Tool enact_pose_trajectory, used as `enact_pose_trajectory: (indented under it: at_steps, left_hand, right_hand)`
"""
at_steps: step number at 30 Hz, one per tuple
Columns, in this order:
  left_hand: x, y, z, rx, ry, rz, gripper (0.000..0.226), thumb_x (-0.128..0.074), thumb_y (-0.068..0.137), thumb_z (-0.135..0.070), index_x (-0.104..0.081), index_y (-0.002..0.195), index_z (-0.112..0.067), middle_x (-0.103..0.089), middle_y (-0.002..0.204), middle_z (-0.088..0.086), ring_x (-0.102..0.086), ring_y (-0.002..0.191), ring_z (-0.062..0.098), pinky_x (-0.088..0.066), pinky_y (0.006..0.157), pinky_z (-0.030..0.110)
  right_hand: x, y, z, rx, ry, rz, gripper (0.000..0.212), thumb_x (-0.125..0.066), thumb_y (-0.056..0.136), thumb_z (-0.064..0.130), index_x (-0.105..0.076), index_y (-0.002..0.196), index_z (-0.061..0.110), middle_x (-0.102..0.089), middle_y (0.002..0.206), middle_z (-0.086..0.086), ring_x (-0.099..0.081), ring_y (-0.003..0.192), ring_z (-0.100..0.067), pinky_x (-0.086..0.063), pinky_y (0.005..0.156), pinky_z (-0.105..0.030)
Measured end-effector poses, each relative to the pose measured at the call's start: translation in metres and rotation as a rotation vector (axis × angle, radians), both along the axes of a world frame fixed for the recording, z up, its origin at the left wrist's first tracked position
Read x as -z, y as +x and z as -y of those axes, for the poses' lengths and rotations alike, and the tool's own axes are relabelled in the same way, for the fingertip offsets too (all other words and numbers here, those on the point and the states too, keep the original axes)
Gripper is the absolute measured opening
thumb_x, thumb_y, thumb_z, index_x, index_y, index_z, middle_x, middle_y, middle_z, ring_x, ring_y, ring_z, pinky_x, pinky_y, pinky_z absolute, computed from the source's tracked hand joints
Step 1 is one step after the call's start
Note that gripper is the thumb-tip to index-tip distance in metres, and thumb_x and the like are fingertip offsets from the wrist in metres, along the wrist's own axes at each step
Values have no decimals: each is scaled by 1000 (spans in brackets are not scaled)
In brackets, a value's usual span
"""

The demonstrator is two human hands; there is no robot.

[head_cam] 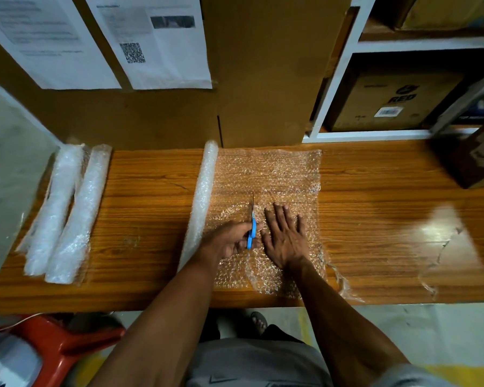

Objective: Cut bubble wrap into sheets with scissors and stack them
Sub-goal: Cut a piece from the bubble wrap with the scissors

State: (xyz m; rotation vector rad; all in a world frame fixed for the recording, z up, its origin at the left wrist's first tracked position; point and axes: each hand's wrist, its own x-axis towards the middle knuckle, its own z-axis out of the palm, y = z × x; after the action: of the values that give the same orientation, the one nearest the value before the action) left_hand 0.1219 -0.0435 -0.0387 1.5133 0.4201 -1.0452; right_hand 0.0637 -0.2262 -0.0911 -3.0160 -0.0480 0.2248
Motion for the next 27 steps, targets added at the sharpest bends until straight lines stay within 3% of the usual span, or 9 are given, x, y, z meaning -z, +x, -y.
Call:
enact_pose_trajectory:
  at_steps: [8, 12, 14, 17, 19, 23, 27]
  left_hand:
    - [-5, 1, 5, -36, 46, 17, 20, -63, 102, -10, -66, 114, 6, -74, 97, 23, -66, 48, 9, -33, 39, 15]
    - [-10, 4, 3, -21, 14, 7, 25, -68, 100, -18, -69, 113, 4, -76, 96, 22, -45, 37, 2, -33, 35, 13]
    - [-8, 7, 1, 32, 17, -12, 32, -71, 97, -28, -70, 112, 0, -78, 98, 19, -40, 39, 2, -35, 36, 13]
    - [-11, 11, 0, 90, 4, -71, 49, -72, 93, -43, -68, 117, -1, -78, 99, 14, -53, 44, 3, -40, 37, 14]
    - [-18, 12, -1, 96, -32, -91, 52, -71, 94, -47, -66, 118, -2, -75, 92, 13, -61, 47, 6, -43, 37, 14]
    - [-23, 14, 1, 91, -12, -60, 53, -70, 93, -52, -67, 114, -3, -74, 92, 11, -61, 47, 5, -42, 39, 13]
    - [-20, 19, 8, 52, -8, -22, 49, -70, 95, -47, -66, 120, -5, -74, 91, 12, -66, 53, 8, -40, 40, 15]
  right_hand:
    - [1, 0, 0, 9, 17, 16, 68, -8, 108, 60, 4, 168, 28, 14, 175, -2, 18, 161, -25, -1, 128, -61]
    - [0, 2, -1, 11, 28, -3, 69, -9, 108, 60, 3, 168, 29, 14, 175, -1, 17, 161, -25, 0, 128, -60]
    - [-1, 4, -1, 23, 66, 6, 67, -11, 108, 58, -6, 168, 29, 6, 176, -1, 10, 162, -25, -2, 129, -59]
    - [-7, 14, 2, 27, 123, 59, 62, -15, 109, 52, -26, 163, 23, -13, 175, -6, -7, 162, -26, -9, 129, -56]
    - [-10, 26, 5, 16, 128, 61, 63, -15, 109, 53, -20, 164, 23, -9, 176, -5, -4, 162, -26, -7, 130, -55]
    - [-8, 48, 11, -42, 52, -6, 66, -8, 108, 55, 7, 167, 29, 19, 174, -3, 18, 160, -27, 5, 129, -57]
    - [-2, 51, 14, -47, 17, -35, 67, -6, 107, 57, 12, 166, 30, 22, 173, -4, 20, 160, -27, 7, 128, -58]
